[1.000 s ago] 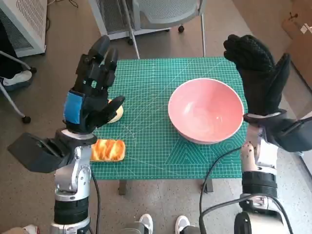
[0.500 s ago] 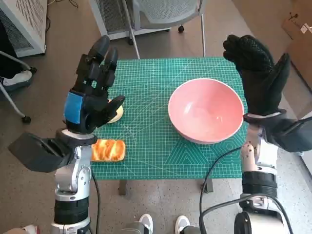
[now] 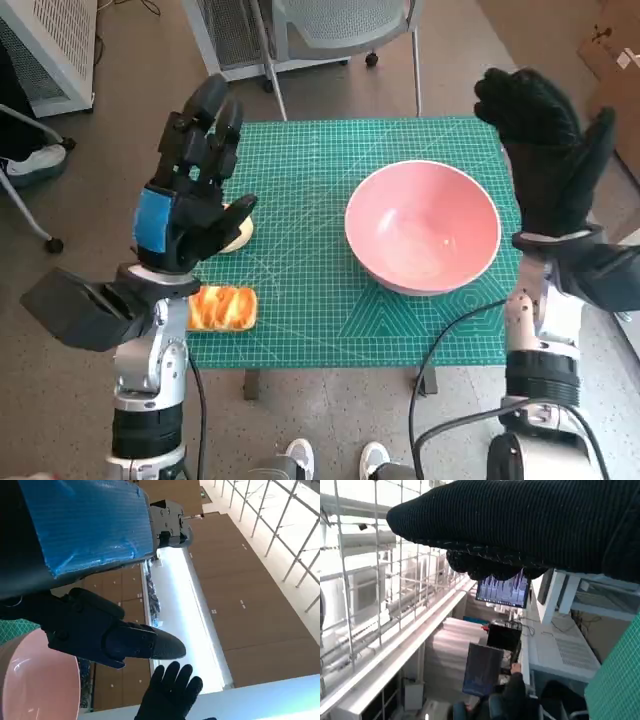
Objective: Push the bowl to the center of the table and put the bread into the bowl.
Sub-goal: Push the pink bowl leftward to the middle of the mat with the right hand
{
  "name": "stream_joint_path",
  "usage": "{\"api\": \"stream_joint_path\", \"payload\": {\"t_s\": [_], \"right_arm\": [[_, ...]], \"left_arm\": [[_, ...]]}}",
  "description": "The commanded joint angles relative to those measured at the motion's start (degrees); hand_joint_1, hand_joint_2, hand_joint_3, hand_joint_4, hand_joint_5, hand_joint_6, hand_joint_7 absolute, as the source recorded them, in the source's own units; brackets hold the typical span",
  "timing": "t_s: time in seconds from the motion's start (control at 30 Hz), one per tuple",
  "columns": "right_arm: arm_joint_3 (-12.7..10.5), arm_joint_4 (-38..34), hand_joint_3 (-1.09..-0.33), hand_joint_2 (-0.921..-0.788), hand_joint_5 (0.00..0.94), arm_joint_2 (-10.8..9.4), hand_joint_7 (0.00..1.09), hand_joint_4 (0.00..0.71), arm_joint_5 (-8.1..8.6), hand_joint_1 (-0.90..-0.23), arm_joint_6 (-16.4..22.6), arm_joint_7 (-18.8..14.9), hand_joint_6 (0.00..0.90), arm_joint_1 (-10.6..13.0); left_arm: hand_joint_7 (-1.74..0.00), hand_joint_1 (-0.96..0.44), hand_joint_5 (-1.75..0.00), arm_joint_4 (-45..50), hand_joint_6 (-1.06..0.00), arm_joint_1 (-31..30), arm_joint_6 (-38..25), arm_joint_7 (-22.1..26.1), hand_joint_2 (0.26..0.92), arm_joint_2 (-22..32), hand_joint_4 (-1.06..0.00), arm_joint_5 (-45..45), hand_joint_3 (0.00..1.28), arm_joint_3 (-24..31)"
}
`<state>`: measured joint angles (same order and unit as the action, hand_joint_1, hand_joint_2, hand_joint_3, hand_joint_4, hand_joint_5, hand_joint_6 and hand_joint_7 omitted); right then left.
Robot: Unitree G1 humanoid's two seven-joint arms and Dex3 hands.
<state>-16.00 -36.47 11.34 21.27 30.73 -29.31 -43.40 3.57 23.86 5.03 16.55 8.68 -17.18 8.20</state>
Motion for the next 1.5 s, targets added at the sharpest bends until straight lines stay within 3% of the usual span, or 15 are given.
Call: {"api": "stream_joint_path", "payload": {"t_s": [0.03, 0.17, 0.43, 0.67, 0.83, 1.17, 1.3, 1.5], "right_arm": [[-1.80, -6.54, -0.609, -0.921, 0.000, 2.07, 0.00, 0.385, 0.44, -0.588, 0.97, -1.02, 0.414, -1.07], [-3.14, -13.53, -0.614, -0.921, 0.000, 3.53, 0.00, 0.369, -0.26, -0.581, 2.90, -0.71, 0.398, -2.71], [-3.52, -25.15, -0.689, -0.921, 0.000, 5.88, 0.00, 0.331, -4.00, -0.558, 5.41, 4.15, 0.365, -4.79], [-2.89, -31.35, -0.728, -0.921, 0.000, 6.37, 0.00, 0.312, -6.93, -0.524, 3.16, 10.28, 0.338, -5.27], [-2.92, -34.56, -0.738, -0.921, 0.000, 6.14, 0.01, 0.310, -7.87, -0.504, 0.30, 13.06, 0.347, -4.96], [-1.76, -37.66, -0.728, -0.921, 0.005, 3.50, 0.02, 0.324, -10.56, -0.482, -5.33, 17.99, 0.383, -3.95], [-1.28, -38.25, -0.730, -0.921, 0.003, 1.72, 0.02, 0.323, -11.35, -0.488, -7.98, 18.23, 0.378, -3.57], [-1.68, -38.47, -0.758, -0.921, 0.003, -0.58, 0.02, 0.321, -11.04, -0.480, -10.63, 17.38, 0.379, -3.57]], "left_arm": [[-0.40, -0.60, 0.00, 0.17, 0.00, 0.73, -0.33, 0.03, 0.921, 0.27, -0.02, -0.31, 0.18, 0.04], [-0.39, -0.59, 0.00, 0.04, 0.00, 0.63, -0.24, 0.18, 0.921, 0.27, -0.02, -0.53, 0.18, 0.17], [-0.39, -0.59, 0.00, -0.19, 0.00, 0.55, -0.31, 0.16, 0.921, 0.33, -0.02, -0.84, 0.18, 0.34], [-0.40, -0.60, 0.00, 0.10, 0.00, 0.48, -0.66, -0.22, 0.921, 0.17, -0.01, -0.93, 0.18, 0.29], [-0.40, -0.60, 0.00, 0.05, 0.00, 0.48, -0.52, -0.20, 0.921, 0.17, -0.01, -0.85, 0.18, 0.25], [-0.40, -0.59, 0.00, 0.72, 0.00, 0.12, -1.01, -0.45, 0.921, 0.17, -0.01, -0.90, 0.17, 0.19], [-0.40, -0.59, 0.00, 1.13, 0.00, -0.20, -1.07, -0.44, 0.921, 0.55, -0.01, -0.68, 0.17, 0.27], [-0.41, -0.58, 0.00, 1.86, 0.00, -0.67, -1.23, -0.44, 0.921, 0.94, -0.02, -0.58, 0.17, 0.36]]}}
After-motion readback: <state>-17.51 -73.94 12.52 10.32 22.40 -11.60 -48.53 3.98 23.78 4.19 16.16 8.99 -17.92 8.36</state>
